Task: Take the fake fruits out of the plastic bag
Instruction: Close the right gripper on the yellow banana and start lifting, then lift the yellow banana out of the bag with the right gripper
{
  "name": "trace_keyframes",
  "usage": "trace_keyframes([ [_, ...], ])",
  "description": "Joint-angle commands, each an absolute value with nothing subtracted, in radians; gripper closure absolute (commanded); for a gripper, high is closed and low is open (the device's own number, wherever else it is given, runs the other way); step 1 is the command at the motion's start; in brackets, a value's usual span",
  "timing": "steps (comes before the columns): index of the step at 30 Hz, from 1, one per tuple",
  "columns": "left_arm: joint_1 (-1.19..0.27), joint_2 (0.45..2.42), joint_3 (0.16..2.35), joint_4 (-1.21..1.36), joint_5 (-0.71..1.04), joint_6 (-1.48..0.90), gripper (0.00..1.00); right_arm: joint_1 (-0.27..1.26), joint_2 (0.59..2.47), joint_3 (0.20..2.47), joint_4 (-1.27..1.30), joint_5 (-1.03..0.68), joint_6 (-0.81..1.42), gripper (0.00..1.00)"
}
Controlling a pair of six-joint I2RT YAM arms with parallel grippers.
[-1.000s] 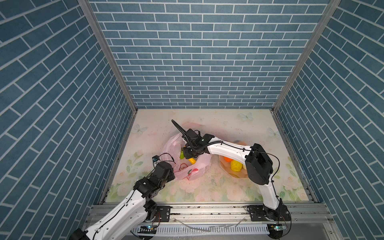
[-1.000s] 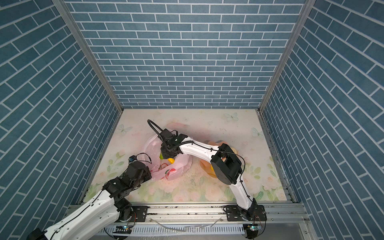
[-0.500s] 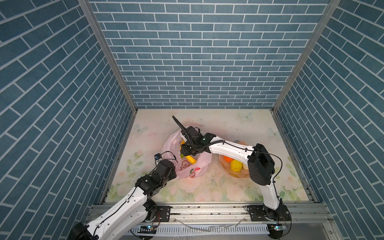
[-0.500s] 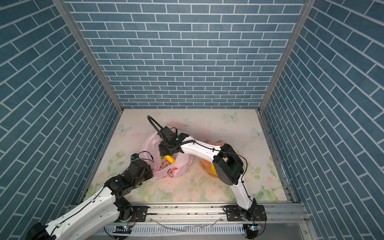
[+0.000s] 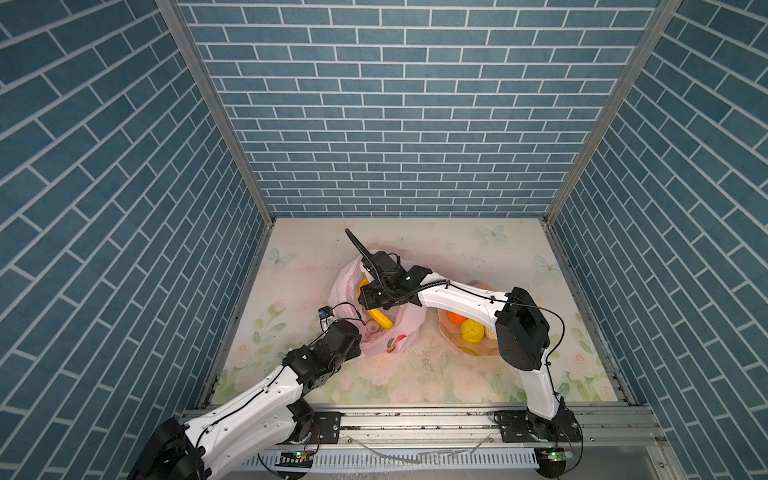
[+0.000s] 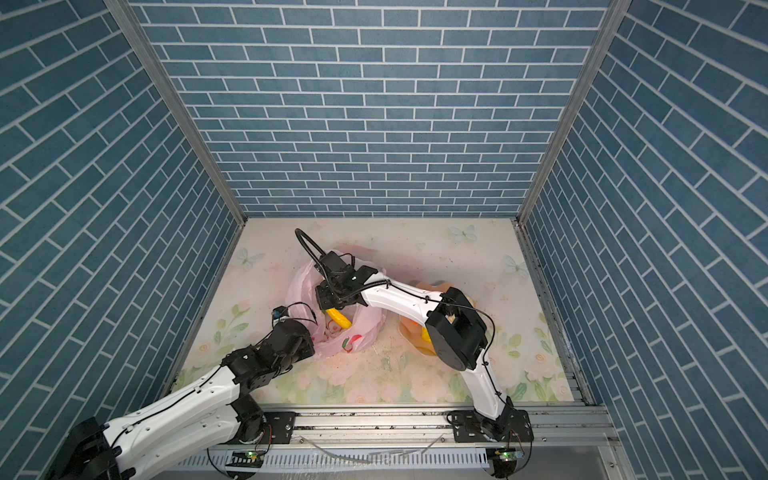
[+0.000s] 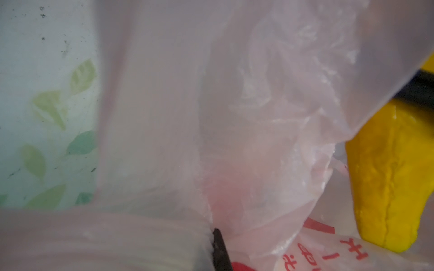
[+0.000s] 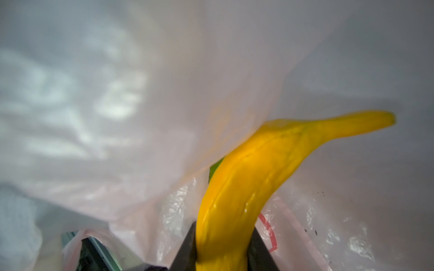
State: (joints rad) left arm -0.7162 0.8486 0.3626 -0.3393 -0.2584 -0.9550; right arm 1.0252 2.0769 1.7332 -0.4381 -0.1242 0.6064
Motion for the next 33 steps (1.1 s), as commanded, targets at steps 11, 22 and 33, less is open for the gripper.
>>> trace_keyframes([
  [11,-0.73,0.928,0.37,-0.252,-0.376,-1.025,0.98,1.02,1.948,1.72,-0.419,-0.101,0.635,0.74],
  [22,-0.735,0.829,0.406,-0.347,-0.417,-1.047,0.97,1.017,1.921,1.674,-0.417,-0.137,0.635,0.74],
  [33,-0.72,0.81,0.598,-0.499,-0.51,-0.925,0.94,1.031,1.906,1.645,-0.464,-0.191,0.595,0.75],
])
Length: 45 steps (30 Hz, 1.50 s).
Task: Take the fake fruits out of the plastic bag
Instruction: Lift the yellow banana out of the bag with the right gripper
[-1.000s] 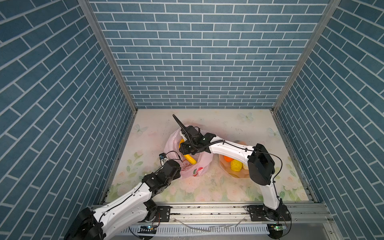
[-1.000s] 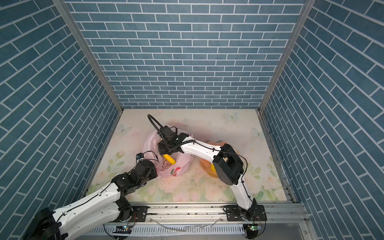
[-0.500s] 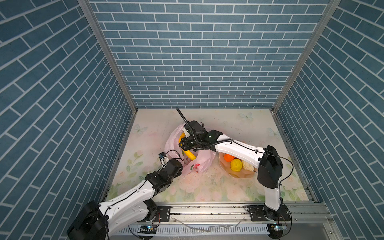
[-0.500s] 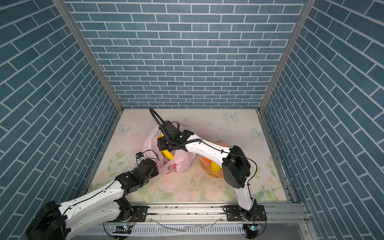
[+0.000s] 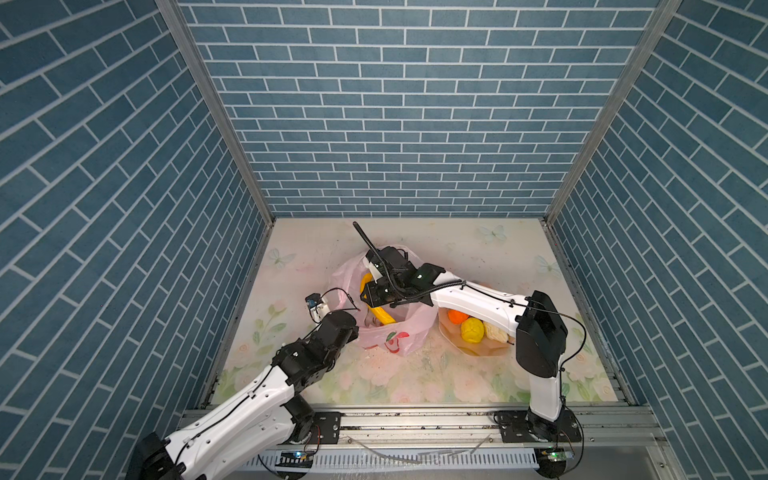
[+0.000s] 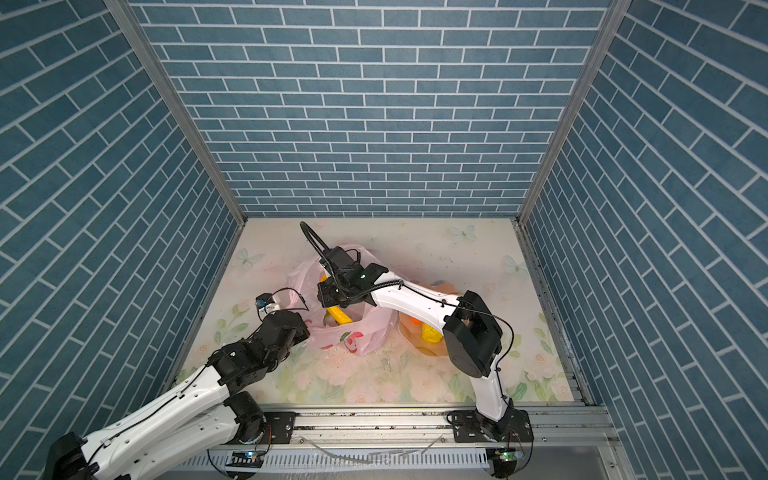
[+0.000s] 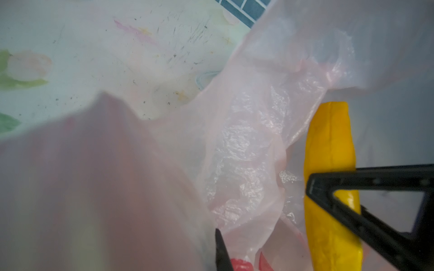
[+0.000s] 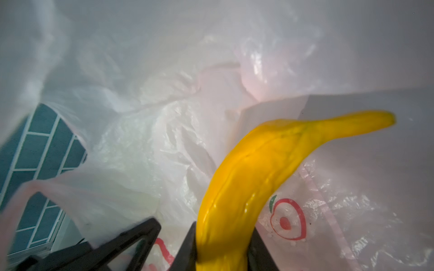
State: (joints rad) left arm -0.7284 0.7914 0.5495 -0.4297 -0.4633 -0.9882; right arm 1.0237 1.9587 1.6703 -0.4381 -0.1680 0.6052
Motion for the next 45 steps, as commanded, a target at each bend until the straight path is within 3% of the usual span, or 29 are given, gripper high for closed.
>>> trace_keyframes([
  [1,-0.717,0.825,0.618,-0.507,-0.513,-0.912,0.94,1.034,1.903,1.643,-0.467,-0.196,0.59,0.75],
  [16,-0.687,1.032,0.798,-0.53,-0.586,-0.809,0.95,1.056,1.825,1.621,-0.529,-0.215,0.503,0.75],
  [37,-0.673,1.05,0.713,-0.486,-0.551,-0.923,0.96,1.023,1.673,1.648,-0.547,-0.182,0.426,0.75],
  [45,-0.673,1.004,0.656,-0.493,-0.566,-0.966,0.97,0.968,1.629,1.655,-0.499,-0.244,0.464,0.75],
])
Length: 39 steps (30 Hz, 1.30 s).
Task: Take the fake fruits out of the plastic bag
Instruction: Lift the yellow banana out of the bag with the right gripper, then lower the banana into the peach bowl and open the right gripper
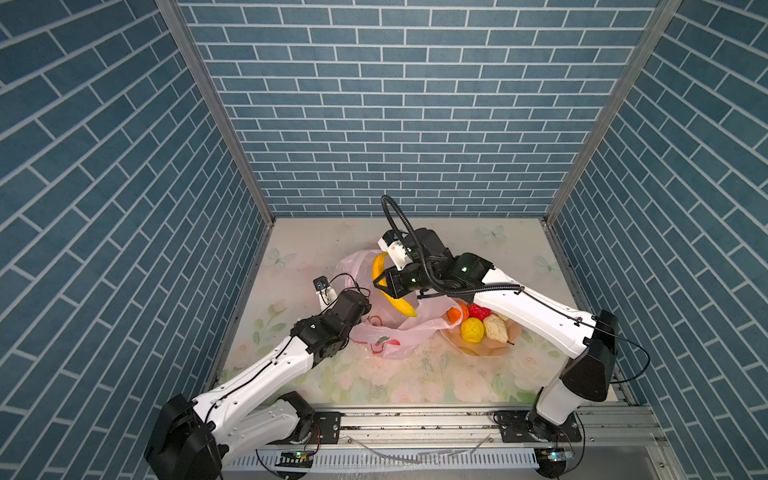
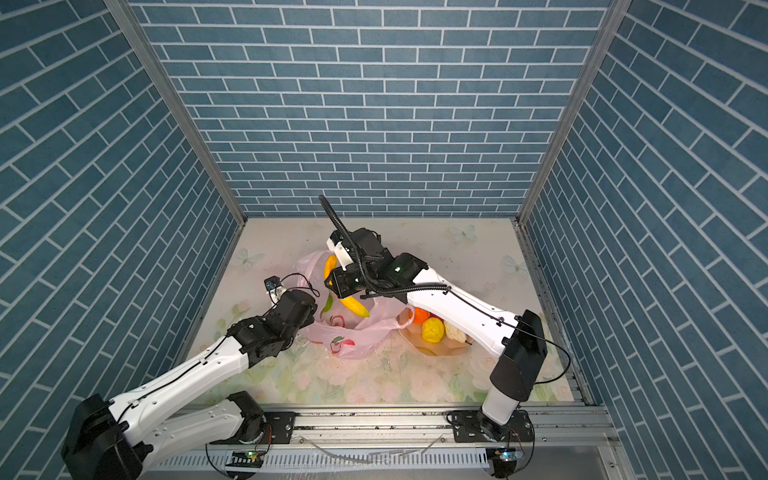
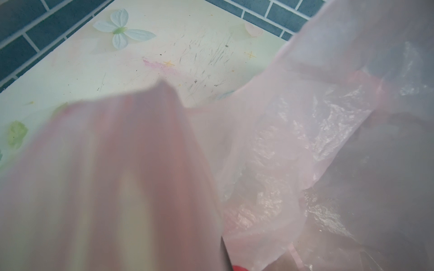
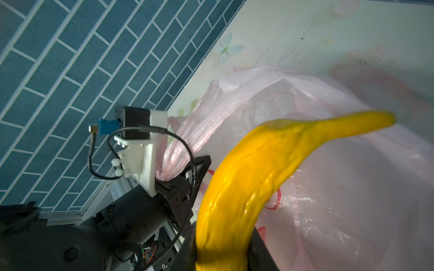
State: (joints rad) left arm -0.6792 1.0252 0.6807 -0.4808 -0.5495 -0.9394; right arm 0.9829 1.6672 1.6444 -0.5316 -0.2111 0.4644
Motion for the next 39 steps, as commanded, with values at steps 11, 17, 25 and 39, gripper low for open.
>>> trace_keyframes([
  [11,-0.674,0.923,0.63,-0.582,-0.666,-1.0,0.96,0.824,1.478,1.689,-0.603,-0.258,0.443,0.75],
  [17,-0.673,0.923,0.624,-0.587,-0.676,-1.005,0.97,0.753,1.413,1.706,-0.67,-0.258,0.424,0.75],
  [25,-0.673,0.927,0.626,-0.591,-0.676,-1.004,0.96,0.668,1.338,1.587,-0.726,-0.2,0.391,0.75],
  [39,-0.673,0.909,0.629,-0.622,-0.678,-1.022,0.96,0.664,1.259,1.125,-0.655,-0.138,0.173,0.75],
])
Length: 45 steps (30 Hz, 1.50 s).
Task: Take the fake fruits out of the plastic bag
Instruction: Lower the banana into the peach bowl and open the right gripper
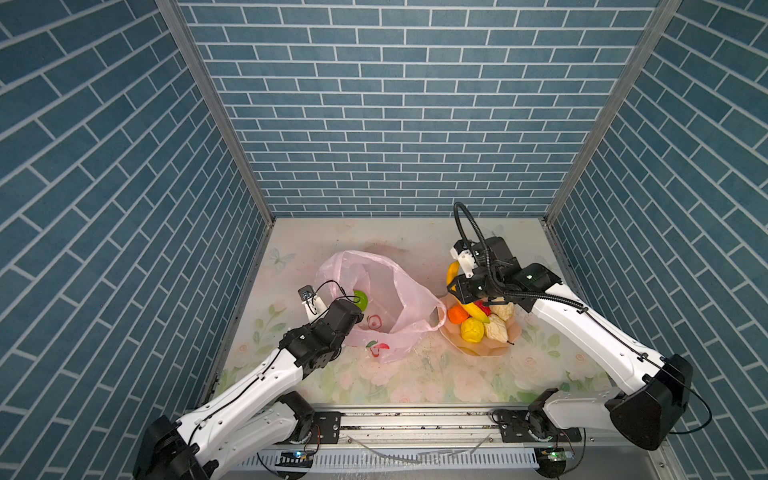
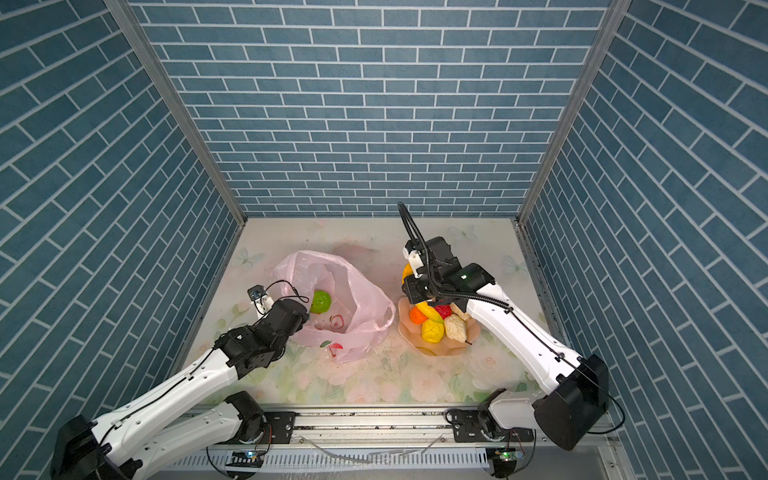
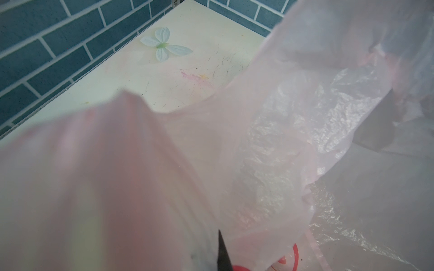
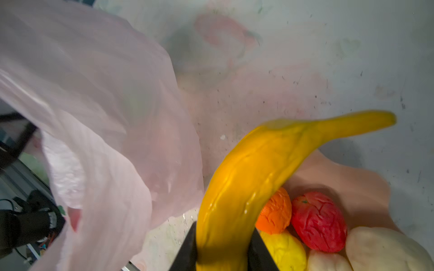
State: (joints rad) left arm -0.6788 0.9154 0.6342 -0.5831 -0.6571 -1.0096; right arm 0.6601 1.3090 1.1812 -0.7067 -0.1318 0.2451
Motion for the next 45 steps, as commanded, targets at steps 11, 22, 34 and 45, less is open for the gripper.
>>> trace_keyframes([
  [11,-0.673,0.914,0.638,-0.628,-0.676,-1.025,0.96,0.667,1.249,0.958,-0.558,-0.177,0.18,0.75],
  [22,-0.673,0.907,0.631,-0.627,-0.672,-1.028,0.97,0.677,1.29,0.908,-0.526,-0.192,0.171,0.74],
  [34,-0.674,0.89,0.62,-0.631,-0.67,-1.031,0.96,0.684,1.328,0.888,-0.5,-0.196,0.174,0.71],
  [45,-0.674,0.885,0.617,-0.623,-0.667,-1.031,0.96,0.698,1.353,0.885,-0.503,-0.19,0.172,0.67],
])
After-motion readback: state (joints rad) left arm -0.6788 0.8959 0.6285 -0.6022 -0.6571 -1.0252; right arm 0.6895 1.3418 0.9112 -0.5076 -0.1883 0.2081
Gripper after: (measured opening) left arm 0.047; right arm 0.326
